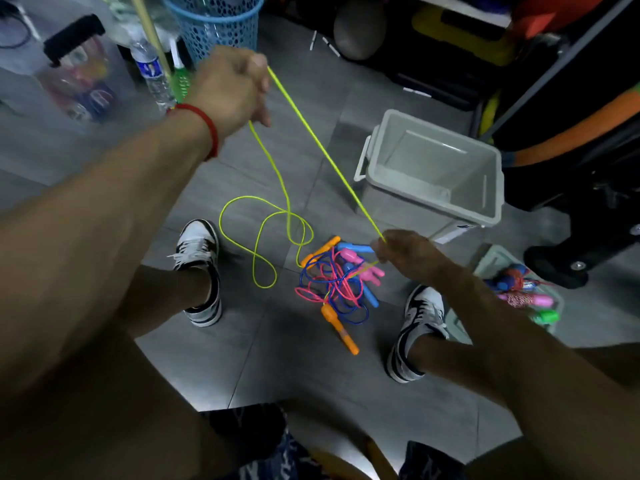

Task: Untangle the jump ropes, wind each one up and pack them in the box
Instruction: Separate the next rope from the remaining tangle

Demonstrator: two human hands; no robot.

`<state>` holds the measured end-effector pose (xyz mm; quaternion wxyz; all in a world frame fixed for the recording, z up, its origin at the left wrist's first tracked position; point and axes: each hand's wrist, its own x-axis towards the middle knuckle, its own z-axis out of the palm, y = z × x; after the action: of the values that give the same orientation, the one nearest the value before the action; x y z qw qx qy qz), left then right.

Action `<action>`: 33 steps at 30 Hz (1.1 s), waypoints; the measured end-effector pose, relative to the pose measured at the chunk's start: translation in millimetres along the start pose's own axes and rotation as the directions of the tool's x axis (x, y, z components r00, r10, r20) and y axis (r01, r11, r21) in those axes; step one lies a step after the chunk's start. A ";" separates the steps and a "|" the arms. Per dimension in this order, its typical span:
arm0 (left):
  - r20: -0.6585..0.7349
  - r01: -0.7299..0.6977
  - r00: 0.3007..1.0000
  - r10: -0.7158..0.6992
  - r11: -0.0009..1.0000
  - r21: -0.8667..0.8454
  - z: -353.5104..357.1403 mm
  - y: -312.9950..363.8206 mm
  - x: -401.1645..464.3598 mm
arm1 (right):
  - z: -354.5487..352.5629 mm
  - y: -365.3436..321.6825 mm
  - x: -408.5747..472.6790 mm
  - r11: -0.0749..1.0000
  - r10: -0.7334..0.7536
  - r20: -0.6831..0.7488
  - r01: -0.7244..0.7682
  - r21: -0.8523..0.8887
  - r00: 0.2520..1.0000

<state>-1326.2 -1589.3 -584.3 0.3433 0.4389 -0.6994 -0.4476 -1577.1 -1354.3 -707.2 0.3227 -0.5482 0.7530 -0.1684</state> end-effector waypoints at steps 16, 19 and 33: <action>0.619 -0.336 0.779 0.100 0.900 0.277 75.0 0.4 -49.9 | -45.2 -91.7 12.0 0.904 -0.352 -0.311 0.235 -0.357 0.883; 0.472 -0.339 0.854 0.217 0.921 0.190 68.0 7.6 -43.9 | -20.8 -46.4 5.7 0.982 -0.177 -0.184 0.160 -0.100 0.967; 0.284 -0.013 0.938 -0.198 0.799 0.601 60.1 -11.2 -37.1 | -19.1 46.6 -8.1 0.925 0.241 -0.397 -0.333 -0.182 0.886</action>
<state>-1361.2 -1538.0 -619.8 0.0429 0.4763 -0.8291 -0.2898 -1621.8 -1332.7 -719.1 0.1274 -0.4242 0.8880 -0.1236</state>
